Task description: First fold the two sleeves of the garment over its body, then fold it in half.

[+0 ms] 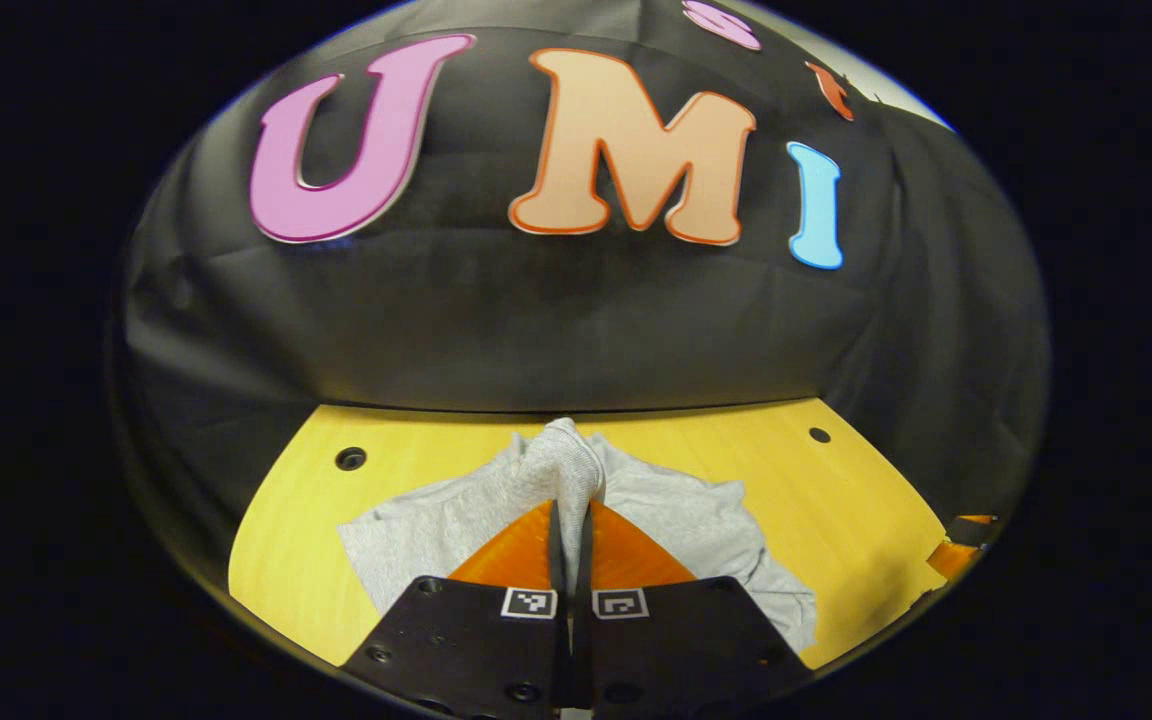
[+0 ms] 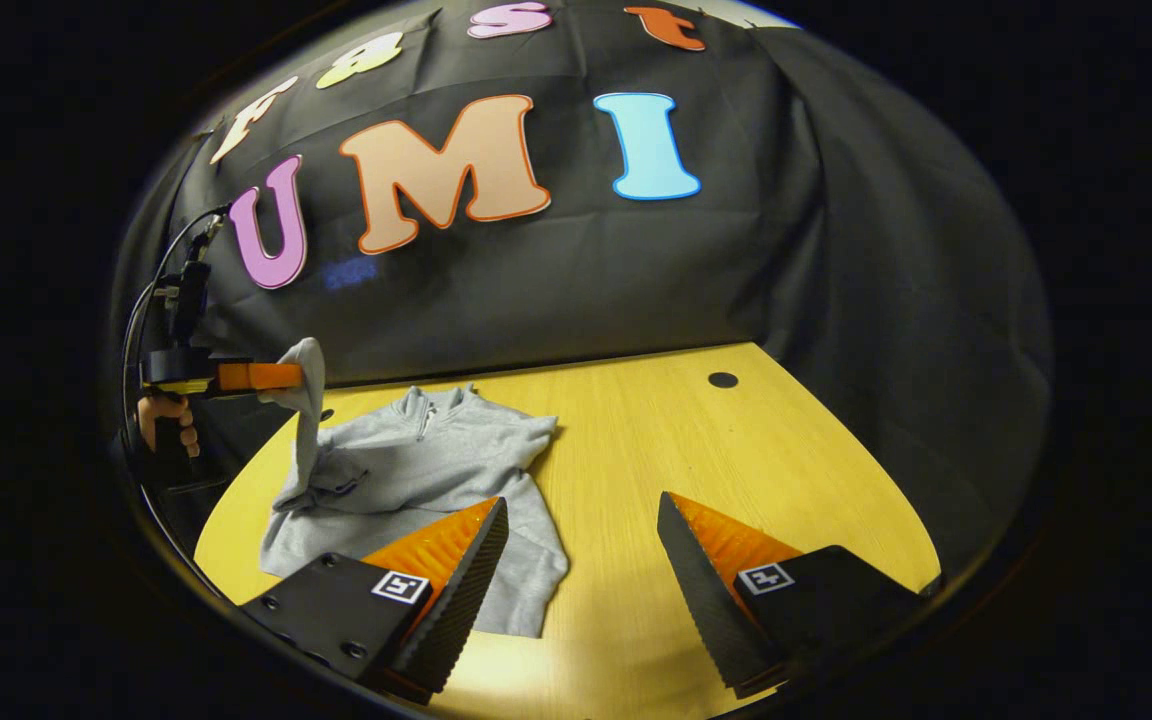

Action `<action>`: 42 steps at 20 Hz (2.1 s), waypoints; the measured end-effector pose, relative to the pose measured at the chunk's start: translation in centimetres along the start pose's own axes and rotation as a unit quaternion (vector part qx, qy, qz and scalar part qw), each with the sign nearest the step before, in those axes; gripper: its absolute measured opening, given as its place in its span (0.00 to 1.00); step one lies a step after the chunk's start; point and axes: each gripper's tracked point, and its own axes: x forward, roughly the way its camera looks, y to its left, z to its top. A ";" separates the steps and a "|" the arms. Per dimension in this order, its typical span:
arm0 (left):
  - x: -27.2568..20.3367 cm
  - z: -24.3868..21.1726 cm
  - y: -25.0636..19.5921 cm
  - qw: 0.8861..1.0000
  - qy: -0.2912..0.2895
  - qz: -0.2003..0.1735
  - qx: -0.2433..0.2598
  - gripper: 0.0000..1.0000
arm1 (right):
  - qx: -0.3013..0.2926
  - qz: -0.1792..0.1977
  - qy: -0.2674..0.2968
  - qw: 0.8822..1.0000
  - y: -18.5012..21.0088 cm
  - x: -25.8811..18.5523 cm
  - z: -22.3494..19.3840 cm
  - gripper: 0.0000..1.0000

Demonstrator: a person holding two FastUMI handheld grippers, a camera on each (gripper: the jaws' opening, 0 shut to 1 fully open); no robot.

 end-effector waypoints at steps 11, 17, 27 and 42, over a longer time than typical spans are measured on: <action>5.6 -7.0 -8.1 0.995 0.086 -0.051 0.032 0.00 | 0.020 -0.022 0.019 0.999 -4.1 -1.2 -1.9 0.96; 7.6 -8.9 -10.2 0.992 0.109 -0.040 0.053 0.00 | 0.004 -0.006 0.020 1.000 -3.7 -1.3 -2.2 0.96; 3.2 -5.3 -7.2 0.999 0.030 -0.028 0.025 0.96 | 0.000 0.030 0.024 0.999 -1.3 0.2 -2.8 0.96; -9.8 -16.3 9.5 0.989 0.080 0.126 0.013 0.95 | -0.047 0.057 0.062 0.995 3.1 3.3 -5.8 0.96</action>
